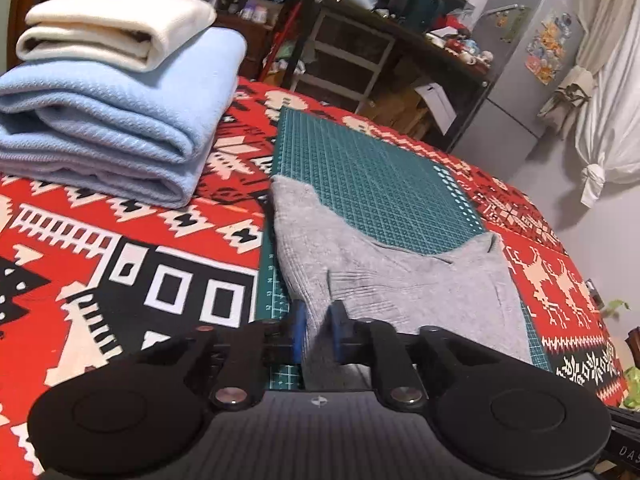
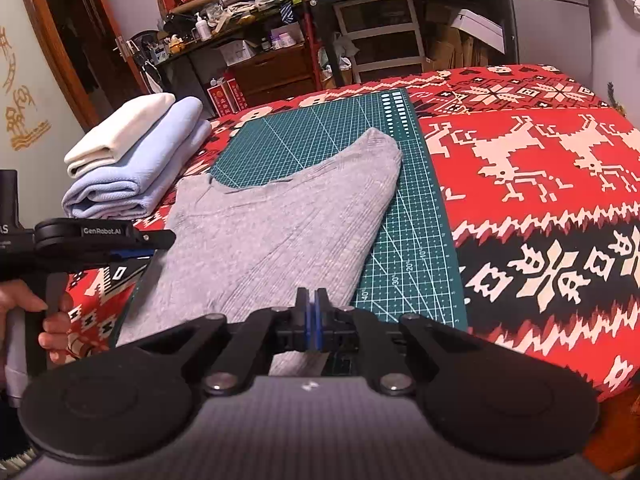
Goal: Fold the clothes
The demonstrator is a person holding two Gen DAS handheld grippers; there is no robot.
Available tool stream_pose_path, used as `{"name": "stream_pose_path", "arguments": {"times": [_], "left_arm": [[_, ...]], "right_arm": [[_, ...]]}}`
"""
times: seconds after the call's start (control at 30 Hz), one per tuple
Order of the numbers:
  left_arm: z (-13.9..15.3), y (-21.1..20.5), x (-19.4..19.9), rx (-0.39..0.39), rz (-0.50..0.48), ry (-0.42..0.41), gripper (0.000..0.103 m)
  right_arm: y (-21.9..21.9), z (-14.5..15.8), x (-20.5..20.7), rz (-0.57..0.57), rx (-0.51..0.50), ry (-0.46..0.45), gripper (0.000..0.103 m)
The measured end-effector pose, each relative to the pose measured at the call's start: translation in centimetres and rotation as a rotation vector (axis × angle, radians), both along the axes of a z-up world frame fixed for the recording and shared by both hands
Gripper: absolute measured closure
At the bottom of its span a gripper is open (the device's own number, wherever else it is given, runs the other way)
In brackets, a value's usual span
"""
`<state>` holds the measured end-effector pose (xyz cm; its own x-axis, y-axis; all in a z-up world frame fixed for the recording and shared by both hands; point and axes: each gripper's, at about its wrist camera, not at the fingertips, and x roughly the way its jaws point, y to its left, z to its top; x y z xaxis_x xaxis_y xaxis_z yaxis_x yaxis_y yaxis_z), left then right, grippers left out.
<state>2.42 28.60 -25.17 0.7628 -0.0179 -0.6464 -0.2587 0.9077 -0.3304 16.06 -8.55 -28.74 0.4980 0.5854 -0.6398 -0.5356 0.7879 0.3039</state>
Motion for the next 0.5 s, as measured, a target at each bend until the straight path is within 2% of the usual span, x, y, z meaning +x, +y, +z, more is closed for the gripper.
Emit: {"name": "stream_pose_path", "arguments": {"times": [0.17,0.27,0.43,0.5], "left_arm": [[0.8,0.3,-0.7,0.028,0.049,-0.025,0.097],[2.1,0.8,-1.0,0.089,0.064,-0.042,0.097],[4.9,-1.0,-0.8,0.192,-0.014,-0.077,0.097],[5.8,-3.0,-0.2,0.232,-0.06,-0.09,0.097]], "right_arm": [[0.2,0.0,-0.1,0.0,-0.003,0.002,0.1],[0.0,0.2,0.0,-0.007,0.006,-0.001,0.1],[-0.4,0.6,0.0,-0.018,0.022,-0.007,0.1],[-0.6,0.8,0.1,-0.023,0.029,-0.01,0.1]]}}
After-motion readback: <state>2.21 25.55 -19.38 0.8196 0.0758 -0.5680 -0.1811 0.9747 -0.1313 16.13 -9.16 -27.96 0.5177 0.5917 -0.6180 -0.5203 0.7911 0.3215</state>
